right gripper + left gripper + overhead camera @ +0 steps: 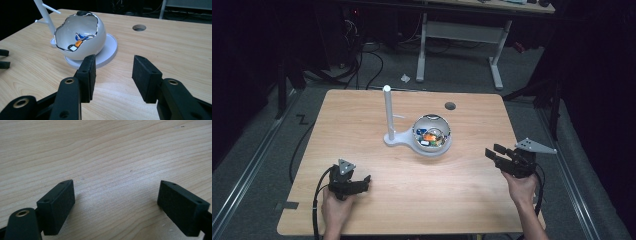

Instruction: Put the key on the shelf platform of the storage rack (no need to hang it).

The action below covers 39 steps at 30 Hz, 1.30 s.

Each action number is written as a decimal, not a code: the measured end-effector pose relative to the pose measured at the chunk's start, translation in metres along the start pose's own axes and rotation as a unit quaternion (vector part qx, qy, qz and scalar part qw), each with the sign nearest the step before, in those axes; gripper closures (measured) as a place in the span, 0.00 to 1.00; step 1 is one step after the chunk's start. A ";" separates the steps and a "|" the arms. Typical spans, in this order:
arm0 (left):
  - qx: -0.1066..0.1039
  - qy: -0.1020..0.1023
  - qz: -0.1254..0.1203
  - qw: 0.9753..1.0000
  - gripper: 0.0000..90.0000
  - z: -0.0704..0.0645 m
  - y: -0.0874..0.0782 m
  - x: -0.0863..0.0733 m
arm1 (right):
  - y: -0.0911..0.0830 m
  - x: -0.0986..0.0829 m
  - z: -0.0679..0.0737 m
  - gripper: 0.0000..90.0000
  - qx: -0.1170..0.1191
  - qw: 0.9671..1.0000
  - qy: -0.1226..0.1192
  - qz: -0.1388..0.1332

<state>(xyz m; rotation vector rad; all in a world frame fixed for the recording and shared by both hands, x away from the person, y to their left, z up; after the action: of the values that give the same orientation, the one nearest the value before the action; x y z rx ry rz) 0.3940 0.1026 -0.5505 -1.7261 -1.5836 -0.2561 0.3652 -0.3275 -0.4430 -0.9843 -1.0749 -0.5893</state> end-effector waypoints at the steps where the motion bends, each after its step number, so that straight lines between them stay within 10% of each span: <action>1: 0.000 -0.001 0.000 1.000 0.17 0.000 0.000 0.000 | 0.001 -0.001 0.000 0.60 0.000 1.000 0.000 0.002; 39: -0.001 0.000 0.001 1.000 0.17 0.000 0.000 0.000 | 0.037 -0.042 0.009 0.61 0.001 0.999 -0.001 0.047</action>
<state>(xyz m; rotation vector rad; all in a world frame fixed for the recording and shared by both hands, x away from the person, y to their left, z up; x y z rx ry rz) 0.3939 0.1025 -0.5505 -1.7288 -1.5822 -0.2569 0.3741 -0.3044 -0.4937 -1.0280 -1.0254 -0.5105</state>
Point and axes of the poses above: each handheld gripper's, and its own axes: y roughly forward along the jaws, x roughly out of its top, z roughly to its left, the point moved 3 cm from there along y, roughly forward along the jaws, and after that the axes turned 7 degrees about -z, right-handed, at the moved point
